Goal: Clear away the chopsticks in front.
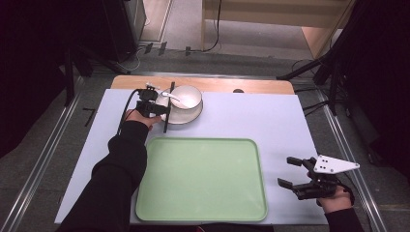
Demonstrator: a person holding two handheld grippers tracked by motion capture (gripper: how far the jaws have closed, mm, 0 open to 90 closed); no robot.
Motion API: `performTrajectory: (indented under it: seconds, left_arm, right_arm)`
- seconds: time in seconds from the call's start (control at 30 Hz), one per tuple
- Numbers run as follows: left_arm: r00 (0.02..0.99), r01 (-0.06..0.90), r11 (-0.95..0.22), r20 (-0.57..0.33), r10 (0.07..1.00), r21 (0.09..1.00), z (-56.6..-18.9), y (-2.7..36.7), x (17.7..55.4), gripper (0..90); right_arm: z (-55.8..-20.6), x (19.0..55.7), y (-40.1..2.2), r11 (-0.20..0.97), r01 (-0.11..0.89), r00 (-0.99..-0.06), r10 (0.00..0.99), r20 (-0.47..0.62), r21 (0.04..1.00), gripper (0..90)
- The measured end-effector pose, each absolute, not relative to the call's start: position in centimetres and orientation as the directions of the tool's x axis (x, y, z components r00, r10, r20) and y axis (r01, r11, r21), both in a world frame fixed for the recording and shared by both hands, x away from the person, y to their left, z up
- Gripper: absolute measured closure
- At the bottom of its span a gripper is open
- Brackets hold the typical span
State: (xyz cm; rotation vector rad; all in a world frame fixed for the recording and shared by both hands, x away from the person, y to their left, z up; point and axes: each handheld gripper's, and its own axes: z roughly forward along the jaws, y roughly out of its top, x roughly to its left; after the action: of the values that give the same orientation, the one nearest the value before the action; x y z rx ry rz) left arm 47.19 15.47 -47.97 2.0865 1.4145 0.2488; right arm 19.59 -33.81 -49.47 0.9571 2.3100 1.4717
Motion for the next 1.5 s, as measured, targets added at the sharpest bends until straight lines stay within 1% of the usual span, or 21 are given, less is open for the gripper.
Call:
performTrajectory:
  seconds: [0.1, 0.23, 0.37, 0.43, 0.5, 0.57, 0.6, 0.63, 0.67, 0.7, 0.73, 0.8, 0.83, 0.87, 0.9, 1.0, 1.17, 1.3, 1.5]
  left_arm:
    - [0.414, 0.781, -0.233, -0.201, 0.888, 0.579, -47.9, 15.6, 47.3, 56.2]
    - [0.399, 0.78, -0.22, -0.193, 0.896, 0.586, -47.7, 15.9, 47.3, 56.5]
    - [0.387, 0.787, -0.213, -0.194, 0.901, 0.578, -47.8, 16.1, 47.5, 59.6]
    - [0.386, 0.791, -0.213, -0.197, 0.901, 0.574, -47.9, 16.1, 47.5, 62.8]
    - [0.386, 0.791, -0.216, -0.194, 0.902, 0.573, -48.1, 15.8, 47.5, 67.4]
    - [0.378, 0.801, -0.205, -0.208, 0.902, 0.562, -48.3, 15.7, 47.6, 73.0]
    - [0.368, 0.807, -0.199, -0.209, 0.906, 0.556, -48.4, 15.6, 47.7, 75.2]
    - [0.357, 0.812, -0.189, -0.214, 0.909, 0.552, -48.6, 15.6, 47.8, 75.2]
    - [0.335, 0.827, -0.172, -0.224, 0.915, 0.535, -49.0, 15.4, 47.9, 79.2]
    - [0.335, 0.827, -0.172, -0.224, 0.915, 0.535, -49.0, 15.4, 47.9, 80.2]
    - [0.315, 0.839, -0.16, -0.223, 0.923, 0.52, -49.3, 15.2, 48.0, 81.6]
    - [0.308, 0.841, -0.155, -0.224, 0.925, 0.518, -49.4, 15.2, 48.1, 82.1]
    - [0.279, 0.844, -0.127, -0.226, 0.933, 0.52, -49.4, 15.2, 48.2, 84.2]
    - [0.279, 0.844, -0.127, -0.226, 0.933, 0.52, -49.4, 15.2, 48.2, 85.6]
    - [0.263, 0.846, -0.105, -0.239, 0.935, 0.523, -49.5, 15.3, 48.4, 85.9]
    - [0.245, 0.849, -0.087, -0.244, 0.938, 0.521, -49.5, 15.4, 48.5, 86.2]
    - [0.239, 0.85, -0.073, -0.257, 0.936, 0.522, -49.0, 15.7, 48.4, 86.4]
    - [0.241, 0.847, -0.065, -0.273, 0.931, 0.527, -47.8, 16.5, 48.1, 86.4]
    - [0.243, 0.857, -0.065, -0.291, 0.925, 0.511, -45.8, 18.7, 47.4, 86.4]
  right_arm:
    - [-49.5, 19.6, -33.9, 0.279, 0.395, -0.758, 0.637, 0.139, 0.875, 15.9]
    - [-49.5, 19.5, -33.9, 0.281, 0.394, -0.76, 0.635, 0.138, 0.875, 15.9]
    - [-49.5, 19.6, -33.8, 0.282, 0.396, -0.76, 0.635, 0.14, 0.874, 15.9]
    - [-49.5, 19.6, -33.8, 0.282, 0.397, -0.761, 0.634, 0.14, 0.873, 15.9]
    - [-49.5, 19.6, -33.8, 0.282, 0.397, -0.761, 0.633, 0.142, 0.873, 15.9]
    - [-49.6, 19.7, -33.8, 0.281, 0.397, -0.762, 0.632, 0.143, 0.874, 15.9]
    - [-49.6, 19.7, -33.8, 0.282, 0.399, -0.762, 0.632, 0.144, 0.872, 15.9]
    - [-49.6, 19.7, -33.8, 0.282, 0.399, -0.762, 0.632, 0.144, 0.872, 15.9]
    - [-49.6, 19.7, -33.8, 0.284, 0.399, -0.762, 0.631, 0.143, 0.872, 15.9]
    - [-49.6, 19.7, -33.8, 0.284, 0.399, -0.762, 0.631, 0.143, 0.872, 15.9]
    - [-49.6, 19.7, -33.8, 0.284, 0.398, -0.762, 0.632, 0.142, 0.872, 16.0]
    - [-49.6, 19.7, -33.8, 0.282, 0.399, -0.762, 0.631, 0.144, 0.873, 16.0]
    - [-49.5, 19.7, -33.8, 0.278, 0.394, -0.764, 0.629, 0.143, 0.876, 16.0]
    - [-49.5, 19.7, -33.8, 0.278, 0.394, -0.764, 0.629, 0.143, 0.876, 16.0]
    - [-49.5, 19.6, -33.8, 0.283, 0.392, -0.766, 0.628, 0.14, 0.875, 16.0]
    - [-49.6, 19.7, -33.8, 0.286, 0.396, -0.767, 0.626, 0.142, 0.873, 16.0]
    - [-49.7, 19.6, -34.0, 0.281, 0.394, -0.765, 0.629, 0.142, 0.875, 16.0]
    - [-49.7, 19.6, -34.1, 0.278, 0.397, -0.762, 0.63, 0.146, 0.875, 16.0]
    - [-49.8, 19.6, -34.3, 0.266, 0.397, -0.761, 0.631, 0.153, 0.878, 16.0]
